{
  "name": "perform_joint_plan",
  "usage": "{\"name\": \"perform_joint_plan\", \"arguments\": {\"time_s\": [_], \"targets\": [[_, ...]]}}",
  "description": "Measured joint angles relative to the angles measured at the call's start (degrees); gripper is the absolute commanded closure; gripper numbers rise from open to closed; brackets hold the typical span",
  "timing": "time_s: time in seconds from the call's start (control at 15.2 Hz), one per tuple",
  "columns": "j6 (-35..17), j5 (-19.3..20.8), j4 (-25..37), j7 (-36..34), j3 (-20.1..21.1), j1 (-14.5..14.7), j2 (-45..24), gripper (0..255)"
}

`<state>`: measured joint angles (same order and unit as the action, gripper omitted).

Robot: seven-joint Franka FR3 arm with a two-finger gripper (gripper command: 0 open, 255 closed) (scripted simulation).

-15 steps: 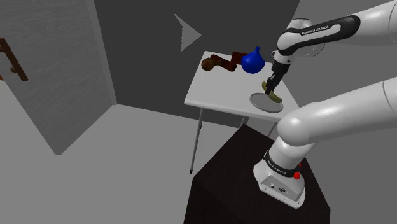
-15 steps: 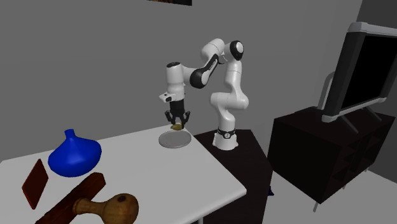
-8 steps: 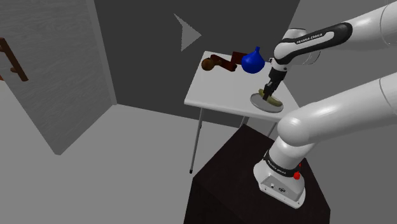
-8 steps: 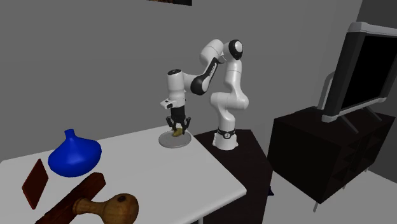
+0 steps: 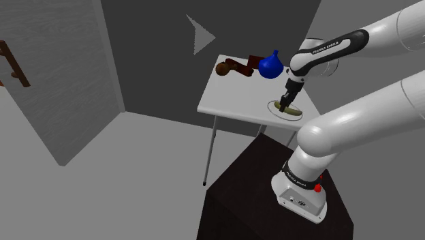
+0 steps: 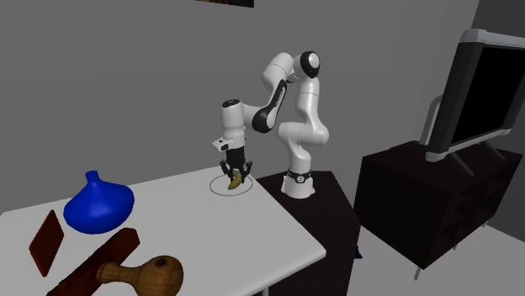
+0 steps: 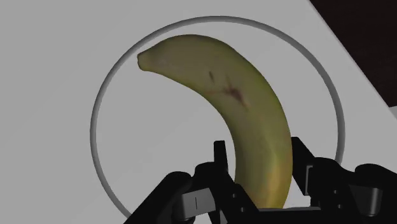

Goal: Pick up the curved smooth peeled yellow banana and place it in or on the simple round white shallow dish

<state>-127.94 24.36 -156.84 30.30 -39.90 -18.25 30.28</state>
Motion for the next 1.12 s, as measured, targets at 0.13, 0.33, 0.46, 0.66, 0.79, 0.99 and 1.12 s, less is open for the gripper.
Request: {"name": "perform_joint_plan", "arguments": {"time_s": [0.13, 0.33, 0.46, 0.66, 0.79, 0.99, 1.12], "targets": [[-0.09, 0.0, -0.04, -0.01, -0.02, 0.02, -0.05, 255], [-0.11, 0.01, -0.06, -0.02, -0.02, 0.02, -0.05, 0], [-0.11, 0.01, -0.07, -0.02, -0.02, 0.02, -0.06, 0], [-0.11, 0.01, -0.07, -0.02, -0.02, 0.02, -0.06, 0], [2.87, -0.25, 0.84, -0.41, 1.36, -0.33, 2.08, 0], [8.14, -1.17, 3.75, -0.21, 3.04, -0.46, 4.53, 0], [8.92, -1.28, 4.1, -0.21, 3.3, -0.51, 4.9, 0]]}}
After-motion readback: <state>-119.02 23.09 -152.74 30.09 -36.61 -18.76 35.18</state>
